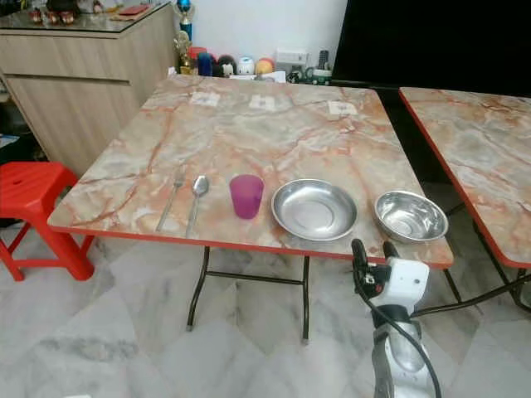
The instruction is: Setting the table
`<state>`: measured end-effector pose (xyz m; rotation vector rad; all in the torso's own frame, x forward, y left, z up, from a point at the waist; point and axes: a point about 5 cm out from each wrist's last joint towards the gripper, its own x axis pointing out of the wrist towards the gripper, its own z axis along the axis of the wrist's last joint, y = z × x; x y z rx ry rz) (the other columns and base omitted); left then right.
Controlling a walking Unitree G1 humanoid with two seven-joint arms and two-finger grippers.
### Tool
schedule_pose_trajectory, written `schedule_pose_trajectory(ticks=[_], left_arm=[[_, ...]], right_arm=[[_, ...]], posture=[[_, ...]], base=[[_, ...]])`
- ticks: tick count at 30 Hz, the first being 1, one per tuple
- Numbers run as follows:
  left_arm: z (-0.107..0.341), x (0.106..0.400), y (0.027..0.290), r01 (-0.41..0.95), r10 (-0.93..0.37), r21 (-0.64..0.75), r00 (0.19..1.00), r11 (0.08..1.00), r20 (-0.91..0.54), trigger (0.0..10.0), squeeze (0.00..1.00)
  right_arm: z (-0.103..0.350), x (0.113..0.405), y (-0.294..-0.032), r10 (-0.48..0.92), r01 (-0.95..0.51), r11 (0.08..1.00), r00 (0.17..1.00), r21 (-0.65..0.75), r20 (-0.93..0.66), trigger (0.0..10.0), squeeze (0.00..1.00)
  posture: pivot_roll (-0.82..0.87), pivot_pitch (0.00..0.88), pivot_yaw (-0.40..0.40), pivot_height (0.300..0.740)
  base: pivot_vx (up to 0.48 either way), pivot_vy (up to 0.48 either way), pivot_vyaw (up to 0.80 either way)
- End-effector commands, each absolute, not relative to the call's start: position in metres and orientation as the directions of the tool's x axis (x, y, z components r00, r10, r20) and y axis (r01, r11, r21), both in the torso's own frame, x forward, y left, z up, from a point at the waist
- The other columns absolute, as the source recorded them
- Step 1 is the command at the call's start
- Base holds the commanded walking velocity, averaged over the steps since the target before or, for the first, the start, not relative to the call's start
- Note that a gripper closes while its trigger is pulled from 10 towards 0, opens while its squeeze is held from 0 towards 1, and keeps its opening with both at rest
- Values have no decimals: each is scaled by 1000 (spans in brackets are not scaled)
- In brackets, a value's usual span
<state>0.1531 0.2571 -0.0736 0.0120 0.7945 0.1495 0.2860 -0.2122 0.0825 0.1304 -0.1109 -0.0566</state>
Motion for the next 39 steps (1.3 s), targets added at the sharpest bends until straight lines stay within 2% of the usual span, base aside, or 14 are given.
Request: schedule_pose_trajectory(ticks=[1, 15, 28, 39], left_arm=[[-78, 146, 256, -143, 140, 59, 662, 988, -736, 10000, 0], [-79, 146, 253, -152, 136, 46, 661, 987, -738, 10000, 0], [-81, 143, 248, -153, 127, 33, 659, 988, -742, 10000, 0], [-82, 143, 246, -147, 120, 30, 659, 989, -743, 10000, 0]], right_arm=[[81, 285, -215, -83, 67, 987, 991, 145, 104, 10000, 0], [84, 286, -217, -106, 86, 981, 988, 177, 109, 10000, 0], [80, 284, -207, -61, 45, 983, 995, 177, 84, 10000, 0], [79, 281, -206, -46, 32, 984, 996, 178, 77, 10000, 0]], posture=[[-5, 0, -40, 740], [-2, 0, -49, 740], [8, 13, -58, 740], [5, 29, -61, 740]], base=[[0, 0, 0], [0, 0, 0], [0, 0, 0], [271, 0, 0]])
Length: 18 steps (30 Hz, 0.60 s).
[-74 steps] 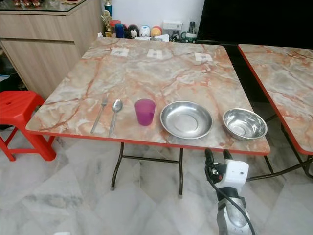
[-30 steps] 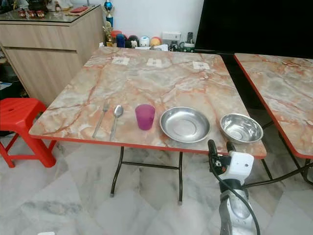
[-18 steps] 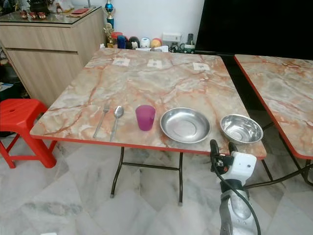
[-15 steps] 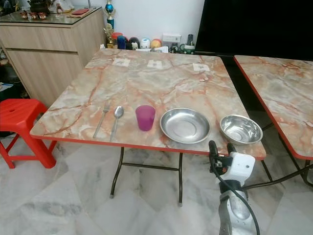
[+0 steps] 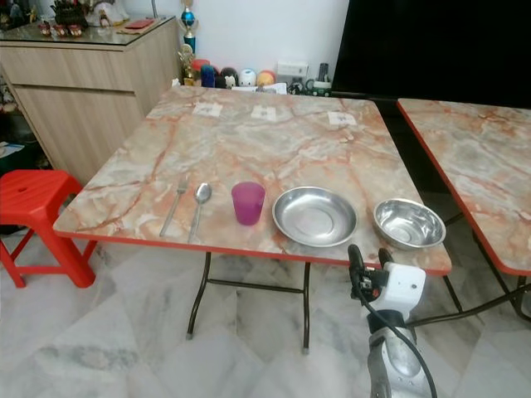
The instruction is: Setting the table
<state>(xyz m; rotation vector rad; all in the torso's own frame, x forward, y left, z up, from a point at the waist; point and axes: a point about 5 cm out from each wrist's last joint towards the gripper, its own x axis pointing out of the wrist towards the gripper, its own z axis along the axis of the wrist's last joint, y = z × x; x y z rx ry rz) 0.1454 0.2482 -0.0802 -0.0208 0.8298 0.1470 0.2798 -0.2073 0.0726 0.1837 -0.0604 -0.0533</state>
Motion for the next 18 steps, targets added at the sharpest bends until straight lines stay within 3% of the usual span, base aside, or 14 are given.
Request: schedule_pose_trajectory(ticks=[1, 10, 18], left_arm=[[-82, 143, 246, -147, 120, 30, 657, 989, -744, 10000, 0], [-84, 140, 244, -148, 120, 30, 650, 989, -751, 10000, 0], [-85, 138, 244, -138, 122, 43, 640, 989, -759, 10000, 0]], right_arm=[[79, 281, -206, -44, 30, 984, 996, 178, 75, 10000, 0], [79, 283, -202, -26, 12, 983, 997, 184, 75, 10000, 0], [81, 283, -201, -25, 10, 982, 997, 187, 79, 10000, 0]], posture=[[7, 30, -63, 740], [12, 34, -64, 740], [12, 40, -62, 740]], base=[[289, 0, 0], [288, 0, 0], [0, 0, 0]])
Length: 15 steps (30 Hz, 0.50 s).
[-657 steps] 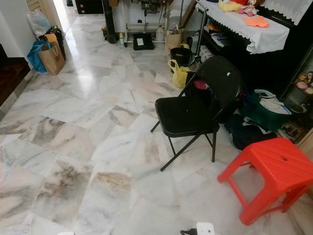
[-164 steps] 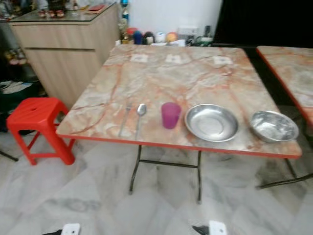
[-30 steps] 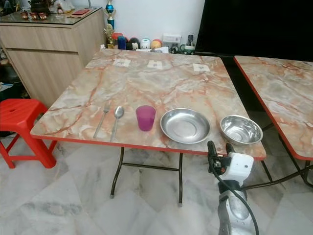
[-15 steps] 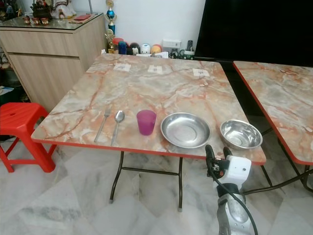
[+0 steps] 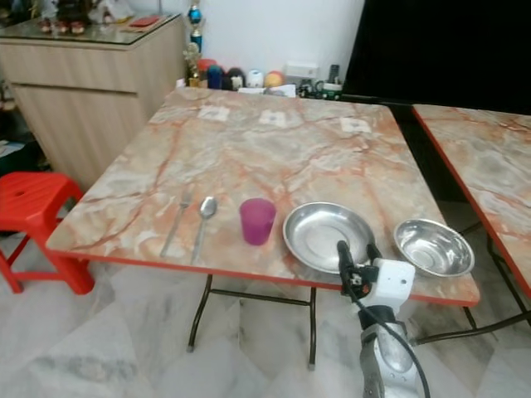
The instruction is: Setting the table
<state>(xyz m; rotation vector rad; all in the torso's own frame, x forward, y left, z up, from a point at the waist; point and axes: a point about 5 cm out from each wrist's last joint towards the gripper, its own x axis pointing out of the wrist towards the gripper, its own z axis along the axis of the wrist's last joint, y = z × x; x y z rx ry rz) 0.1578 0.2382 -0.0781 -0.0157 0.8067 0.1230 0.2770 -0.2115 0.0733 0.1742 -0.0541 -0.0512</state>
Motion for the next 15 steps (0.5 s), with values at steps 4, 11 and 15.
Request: schedule_pose_trajectory(ticks=[4, 11, 15], left_arm=[[-85, 137, 243, -135, 118, 41, 637, 990, -761, 10000, 0], [-86, 136, 242, -133, 117, 41, 634, 990, -764, 10000, 0], [-86, 135, 243, -133, 119, 43, 632, 990, -766, 10000, 0]], right_arm=[[81, 283, -201, -27, 12, 982, 996, 189, 81, 10000, 0], [81, 282, -207, -82, 65, 970, 994, 233, 68, 10000, 0], [81, 283, -213, -145, 126, 952, 988, 280, 49, 10000, 0]], posture=[[13, 44, -61, 740], [12, 48, -61, 740], [14, 52, -61, 740]], base=[[0, 0, 0], [0, 0, 0], [0, 0, 0]])
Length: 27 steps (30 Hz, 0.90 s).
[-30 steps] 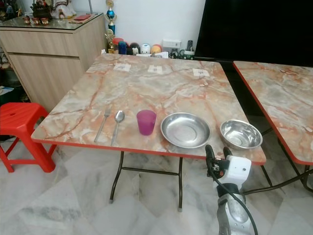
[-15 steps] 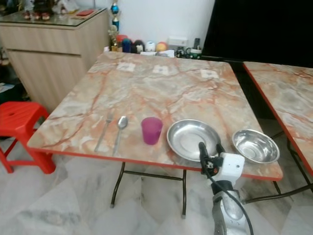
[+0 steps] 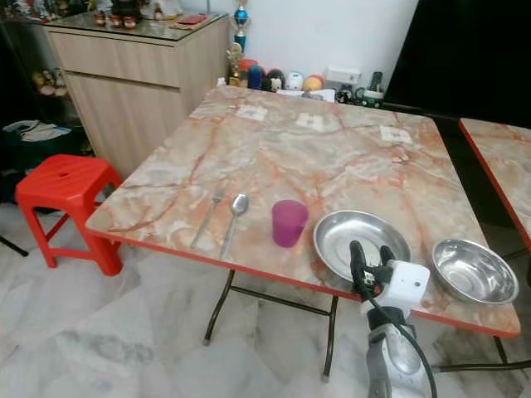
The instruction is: Setting the table
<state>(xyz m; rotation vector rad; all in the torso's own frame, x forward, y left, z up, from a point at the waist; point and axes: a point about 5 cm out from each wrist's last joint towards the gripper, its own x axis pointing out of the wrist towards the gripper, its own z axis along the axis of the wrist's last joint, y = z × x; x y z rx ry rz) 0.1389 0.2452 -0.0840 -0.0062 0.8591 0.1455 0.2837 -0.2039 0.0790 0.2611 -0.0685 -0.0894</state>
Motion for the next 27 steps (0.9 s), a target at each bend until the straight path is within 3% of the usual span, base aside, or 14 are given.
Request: schedule_pose_trajectory(ticks=[1, 12, 27], left_arm=[[-86, 135, 243, -134, 119, 44, 632, 990, -766, 10000, 0], [-87, 132, 244, -136, 123, 48, 622, 990, -773, 10000, 0], [-89, 129, 244, -122, 118, 54, 612, 991, -782, 10000, 0]], right_arm=[[81, 283, -214, -149, 130, 950, 988, 284, 45, 10000, 0], [77, 284, -228, -280, 279, 871, 958, 404, -56, 10000, 0], [73, 298, -230, -313, 353, 797, 935, 491, -165, 10000, 0]], posture=[[14, 52, -61, 740], [11, 61, -62, 740], [20, 76, -59, 740]], base=[[0, 0, 0], [0, 0, 0], [0, 0, 0]])
